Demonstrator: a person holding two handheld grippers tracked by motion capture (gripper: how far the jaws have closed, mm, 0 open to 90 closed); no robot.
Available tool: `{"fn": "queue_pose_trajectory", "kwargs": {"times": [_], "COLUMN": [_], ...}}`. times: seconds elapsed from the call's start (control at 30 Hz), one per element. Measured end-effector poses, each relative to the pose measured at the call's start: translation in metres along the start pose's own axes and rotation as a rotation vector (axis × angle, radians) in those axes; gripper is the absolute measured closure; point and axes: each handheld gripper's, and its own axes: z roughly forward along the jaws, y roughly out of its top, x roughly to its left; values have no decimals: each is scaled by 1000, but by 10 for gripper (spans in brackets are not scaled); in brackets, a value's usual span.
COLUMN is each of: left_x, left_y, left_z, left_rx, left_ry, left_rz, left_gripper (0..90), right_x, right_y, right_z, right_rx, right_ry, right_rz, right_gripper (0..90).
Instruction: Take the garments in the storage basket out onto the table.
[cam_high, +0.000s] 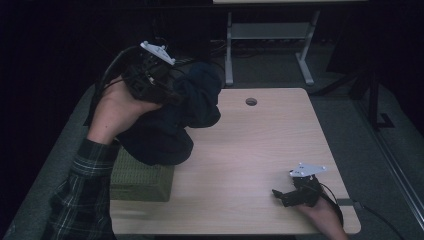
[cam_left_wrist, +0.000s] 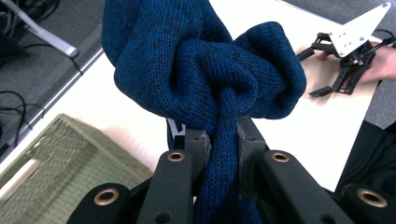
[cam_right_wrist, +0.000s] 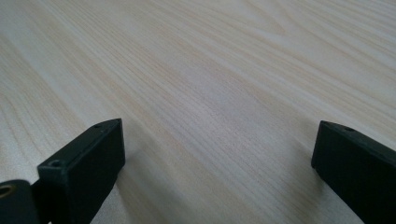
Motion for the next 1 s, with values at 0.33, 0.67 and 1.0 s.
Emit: {"fn": "queue_pose_trajectory", "kwargs": {"times": [0.33,0.67,1.0], "left_x": [-17,-35,-52], "left_y": [22,37,45], "left_z": [28,58,91], "left_rx": [12,15,17], "left_ry": [-51,-110,-172], "left_rz": [37,70,88], "left_gripper": [790,789,790], "right_x": [0,0,0], "right_y": [0,0,0], "right_z": [0,0,0], "right_rx": [0,-2,-3], "right_ry": [1,1,1], "right_rz": [3,1,0], "right_gripper": [22,22,22]}}
